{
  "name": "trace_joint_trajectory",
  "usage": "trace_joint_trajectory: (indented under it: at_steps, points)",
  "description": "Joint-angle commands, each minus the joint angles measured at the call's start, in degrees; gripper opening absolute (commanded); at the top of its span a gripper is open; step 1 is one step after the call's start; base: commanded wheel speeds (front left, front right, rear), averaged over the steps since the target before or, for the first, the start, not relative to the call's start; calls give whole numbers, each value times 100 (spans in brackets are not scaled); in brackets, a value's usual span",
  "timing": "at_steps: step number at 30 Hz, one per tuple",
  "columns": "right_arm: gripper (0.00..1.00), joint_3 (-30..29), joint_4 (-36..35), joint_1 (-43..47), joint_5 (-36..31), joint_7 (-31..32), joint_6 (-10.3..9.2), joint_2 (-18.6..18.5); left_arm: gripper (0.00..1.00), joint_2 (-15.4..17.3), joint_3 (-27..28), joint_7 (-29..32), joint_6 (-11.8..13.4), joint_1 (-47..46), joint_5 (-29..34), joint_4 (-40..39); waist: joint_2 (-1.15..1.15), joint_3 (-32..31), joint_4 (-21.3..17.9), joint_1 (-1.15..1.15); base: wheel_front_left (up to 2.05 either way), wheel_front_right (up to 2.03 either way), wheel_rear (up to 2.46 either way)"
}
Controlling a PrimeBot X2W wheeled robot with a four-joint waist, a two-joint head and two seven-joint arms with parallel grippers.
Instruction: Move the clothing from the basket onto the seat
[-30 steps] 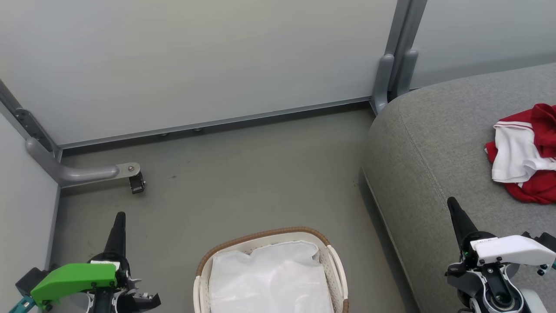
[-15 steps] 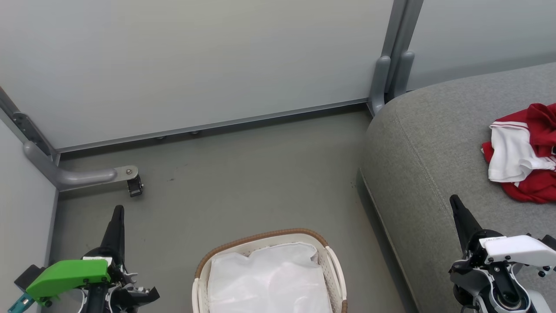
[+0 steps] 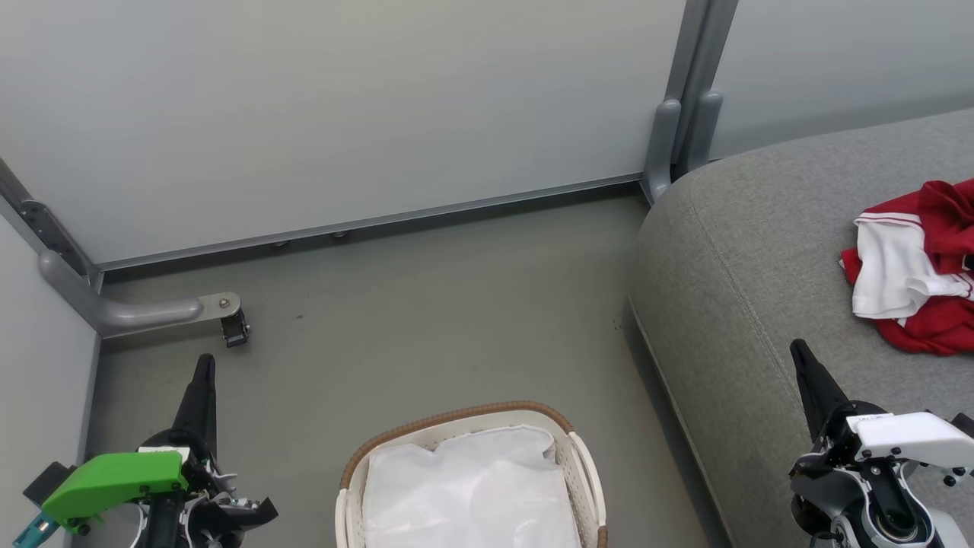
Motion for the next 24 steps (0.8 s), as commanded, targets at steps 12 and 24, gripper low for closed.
trace_joint_trajectory:
  at_steps: [12, 24]
  points:
    - [0, -15, -17, 63, 17, 21, -1, -20, 0, 37, 13, 26, -36, -65, -17, -8, 0, 0, 0, 0, 0, 0, 0]
    - [0, -15, -16, 63, 16, 22, -1, -19, 0, 37, 12, 26, -36, -65, -17, -9, 0, 0, 0, 0, 0, 0, 0]
